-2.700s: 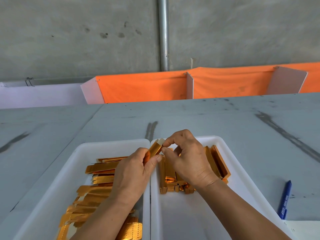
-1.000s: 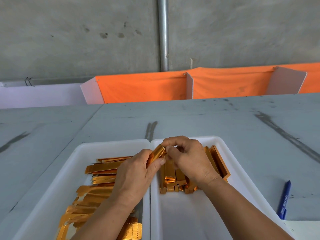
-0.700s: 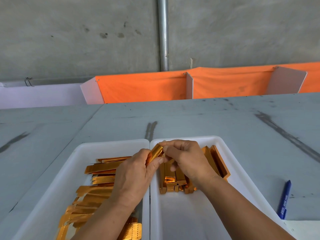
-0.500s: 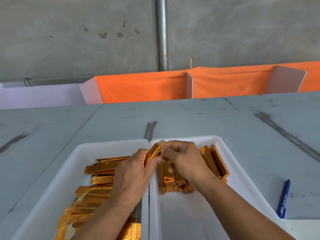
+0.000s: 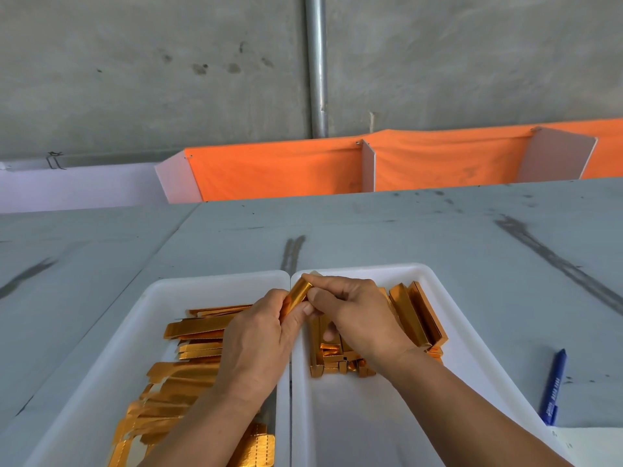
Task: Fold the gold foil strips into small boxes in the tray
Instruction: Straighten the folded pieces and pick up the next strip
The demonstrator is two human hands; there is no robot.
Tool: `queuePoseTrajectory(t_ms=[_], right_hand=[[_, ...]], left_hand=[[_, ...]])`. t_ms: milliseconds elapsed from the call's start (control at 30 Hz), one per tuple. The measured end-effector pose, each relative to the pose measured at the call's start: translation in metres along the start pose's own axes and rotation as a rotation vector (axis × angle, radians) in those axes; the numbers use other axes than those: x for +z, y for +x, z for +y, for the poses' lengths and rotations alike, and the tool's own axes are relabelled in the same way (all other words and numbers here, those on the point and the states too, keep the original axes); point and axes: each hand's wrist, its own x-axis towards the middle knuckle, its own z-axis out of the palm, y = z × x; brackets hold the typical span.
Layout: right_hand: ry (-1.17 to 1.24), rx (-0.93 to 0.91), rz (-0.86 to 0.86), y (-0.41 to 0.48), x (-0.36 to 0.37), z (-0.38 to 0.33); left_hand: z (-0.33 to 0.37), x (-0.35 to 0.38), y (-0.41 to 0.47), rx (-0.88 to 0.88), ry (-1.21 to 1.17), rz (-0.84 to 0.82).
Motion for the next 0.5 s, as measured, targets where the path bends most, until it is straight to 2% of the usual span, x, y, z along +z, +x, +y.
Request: queuePoseTrajectory(t_ms=[300,400,500], right_hand=[[0.045,-0.036,0.024,-0.0006,0.0012,-0.0016],[0.083,-0.034,0.088,0.0013,-0.0026,-0.0044],[0.195,0.043,0.160,0.0046,-0.0072,-0.0087]], left_hand=[[0.0004,0.0007,0.0008,0.016,-0.016,-0.008],[0.0009,0.0000,0.0004,0.033,-0.036,-0.023],[0.0006,-0.0006,-0.0011,0.035,-0.034,-0.038]])
